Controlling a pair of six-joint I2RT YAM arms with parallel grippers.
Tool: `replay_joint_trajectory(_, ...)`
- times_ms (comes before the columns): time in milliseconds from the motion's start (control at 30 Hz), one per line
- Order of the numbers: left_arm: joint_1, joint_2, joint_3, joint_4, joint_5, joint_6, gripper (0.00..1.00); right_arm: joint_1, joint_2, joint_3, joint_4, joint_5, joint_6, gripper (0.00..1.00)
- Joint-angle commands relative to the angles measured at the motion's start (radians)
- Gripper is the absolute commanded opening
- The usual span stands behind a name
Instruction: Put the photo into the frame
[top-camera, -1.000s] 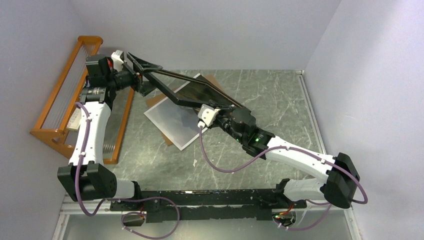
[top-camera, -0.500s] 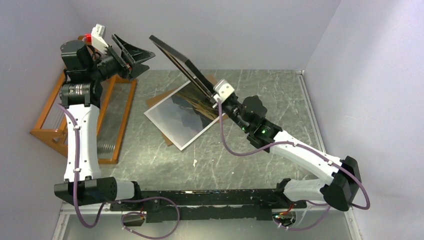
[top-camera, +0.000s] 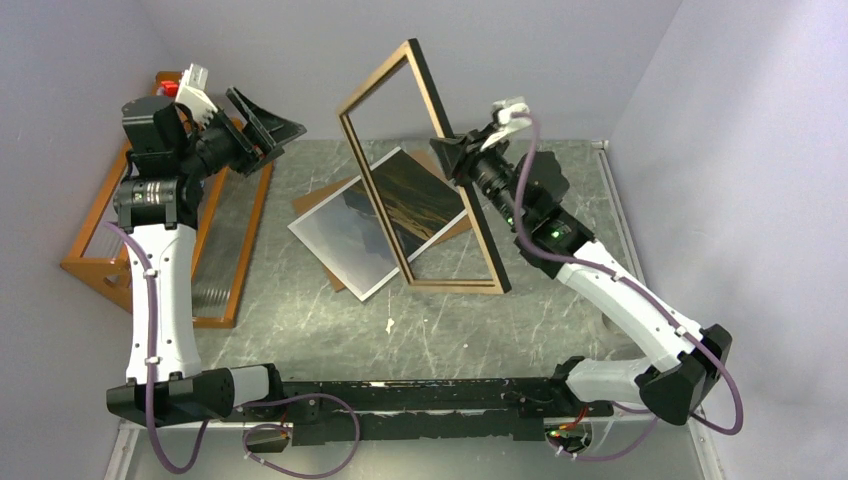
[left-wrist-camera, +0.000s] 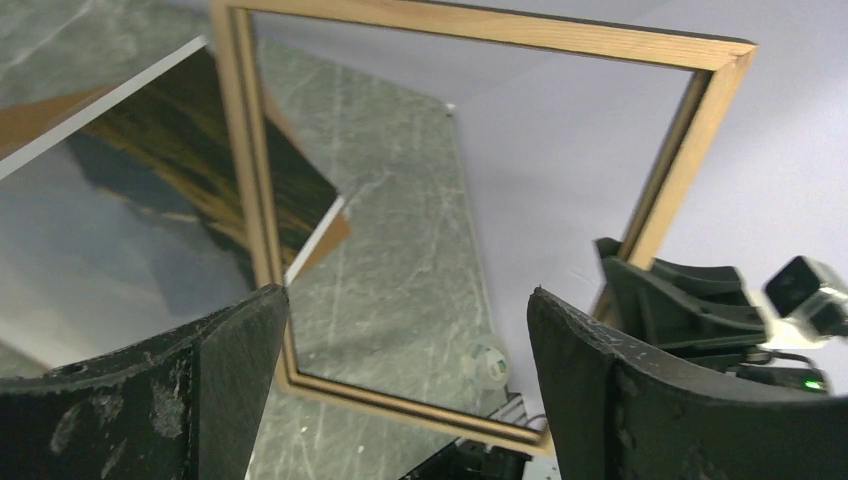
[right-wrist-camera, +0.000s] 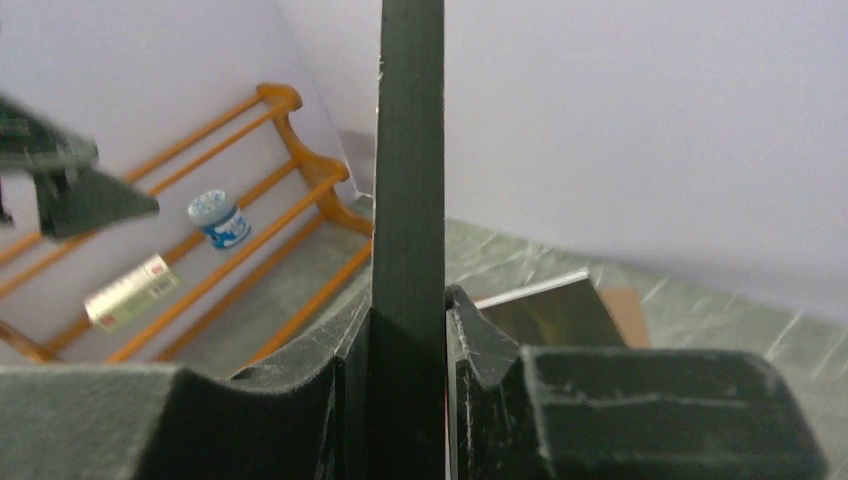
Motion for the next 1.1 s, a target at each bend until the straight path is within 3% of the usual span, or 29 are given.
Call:
replay_joint_trajectory(0,0.003,-0.007,-0.101,-0.059,-0.120,0.087,0.94,-0.093,-0.017,0.037,-0.078,-0.025,0.425,0.00)
replay_joint_trajectory(233,0.001,0.038,-0.316,-0.021,-0.091,0.122,0.91,-0.239,-0.030,-0.140,-0.106,-0.164,0.763,0.00)
replay_joint_trajectory(533,-0.002,0.108,-0.500,0.091,-0.016,0.134,0.90,-0.353,-0.002,-0.245,-0.114,-0.255,0.750,0.00)
replay_joint_trajectory(733,-0.036,0.237,-0.475,0.144,0.002,0.176,0.90,-0.474,0.061,-0.358,0.006,-0.409,0.690,0.00)
replay_joint_trajectory(1067,-0.141,0.566,-0.297,0.252,-0.070,0.206,0.87,-0.749,0.323,-0.323,0.061,-0.688,0.591,0.00)
